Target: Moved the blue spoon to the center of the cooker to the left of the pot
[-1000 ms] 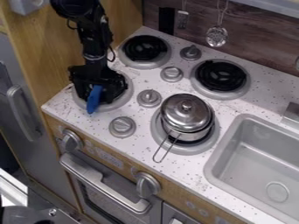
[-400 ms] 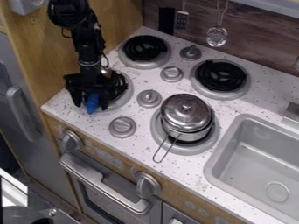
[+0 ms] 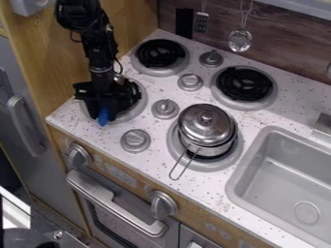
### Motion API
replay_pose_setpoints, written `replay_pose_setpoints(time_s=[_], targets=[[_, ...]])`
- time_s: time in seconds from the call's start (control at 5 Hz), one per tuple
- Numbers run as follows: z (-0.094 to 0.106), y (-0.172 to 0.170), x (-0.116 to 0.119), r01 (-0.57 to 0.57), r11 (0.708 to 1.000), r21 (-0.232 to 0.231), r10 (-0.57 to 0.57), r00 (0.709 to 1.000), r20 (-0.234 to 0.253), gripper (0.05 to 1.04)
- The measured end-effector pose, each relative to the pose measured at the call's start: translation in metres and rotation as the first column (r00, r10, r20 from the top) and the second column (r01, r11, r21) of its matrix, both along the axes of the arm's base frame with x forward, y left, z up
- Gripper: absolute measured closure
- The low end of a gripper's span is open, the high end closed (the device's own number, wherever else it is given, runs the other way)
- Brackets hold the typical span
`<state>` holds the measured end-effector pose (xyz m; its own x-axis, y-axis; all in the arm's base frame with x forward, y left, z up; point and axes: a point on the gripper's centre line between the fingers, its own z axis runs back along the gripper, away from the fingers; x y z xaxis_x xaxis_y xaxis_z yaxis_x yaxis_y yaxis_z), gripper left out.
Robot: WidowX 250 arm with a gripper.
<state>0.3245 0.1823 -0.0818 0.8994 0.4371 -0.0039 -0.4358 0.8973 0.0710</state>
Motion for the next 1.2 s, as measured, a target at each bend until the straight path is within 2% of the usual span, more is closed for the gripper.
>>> replay_pose_setpoints(time_s=[0.2, 0.4, 0.6, 0.8, 1.0, 1.2], targets=[[0.001, -0.005, 0.001, 0.017, 1.000, -0.006, -0.017, 1.000, 0.014, 0.666], [0.004, -0.049, 0.015, 0.172, 0.985, 0.003, -0.172, 0.984, 0.045, 0.667], [0.035, -0.103, 0.044, 0.349, 0.936, 0.057, -0.353, 0.924, 0.149, 0.668], [0.053, -0.146, 0.063, 0.465, 0.877, 0.118, -0.480, 0.855, 0.196, 0.668], [0.065, -0.175, 0.080, 0.494, 0.852, 0.174, -0.522, 0.828, 0.204, 0.668], [0.059, -0.168, 0.083, 0.452, 0.874, 0.176, -0.480, 0.857, 0.184, 0.668]])
